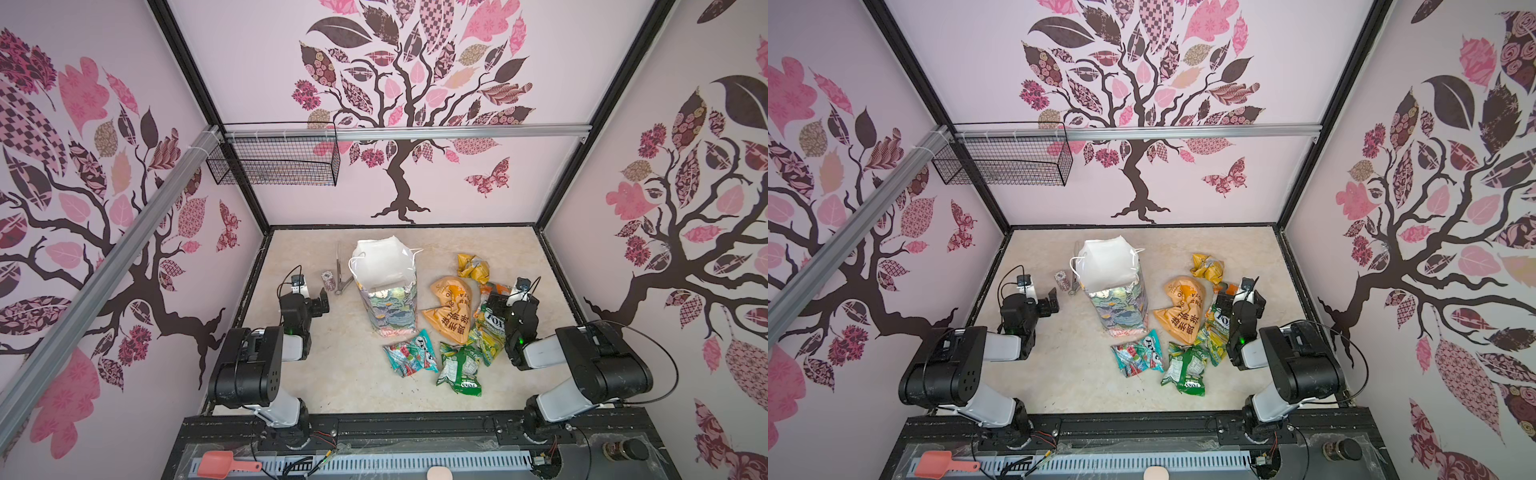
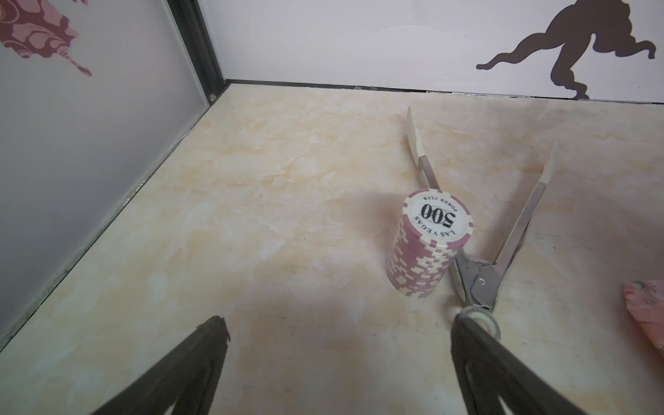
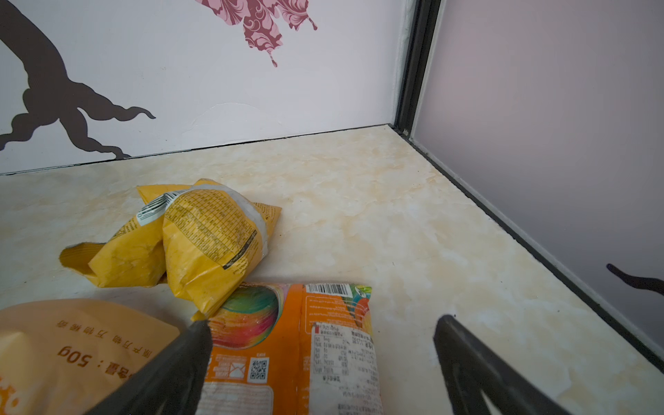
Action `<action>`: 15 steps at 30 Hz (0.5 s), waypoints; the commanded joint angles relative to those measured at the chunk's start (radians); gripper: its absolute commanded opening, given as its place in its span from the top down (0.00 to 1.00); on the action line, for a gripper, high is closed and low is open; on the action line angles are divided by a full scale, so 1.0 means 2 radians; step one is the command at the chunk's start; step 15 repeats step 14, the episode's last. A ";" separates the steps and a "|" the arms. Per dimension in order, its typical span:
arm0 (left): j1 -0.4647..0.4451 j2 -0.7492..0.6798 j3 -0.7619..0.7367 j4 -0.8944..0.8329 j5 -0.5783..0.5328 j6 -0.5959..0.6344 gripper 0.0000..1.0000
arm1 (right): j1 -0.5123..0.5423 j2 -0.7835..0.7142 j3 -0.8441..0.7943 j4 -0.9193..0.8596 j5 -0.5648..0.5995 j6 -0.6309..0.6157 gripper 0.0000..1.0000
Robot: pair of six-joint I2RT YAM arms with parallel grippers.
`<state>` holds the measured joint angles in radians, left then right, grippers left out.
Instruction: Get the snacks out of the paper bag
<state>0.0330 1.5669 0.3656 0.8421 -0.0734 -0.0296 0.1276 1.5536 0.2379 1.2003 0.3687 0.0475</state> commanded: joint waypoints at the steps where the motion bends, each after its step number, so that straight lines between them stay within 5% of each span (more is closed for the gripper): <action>1: 0.000 -0.004 0.013 0.004 0.008 -0.004 0.01 | -0.003 0.004 0.011 0.006 -0.001 -0.002 0.00; 15: 0.000 -0.005 0.013 0.002 0.008 -0.004 0.01 | -0.014 0.001 0.014 -0.004 -0.021 0.003 0.00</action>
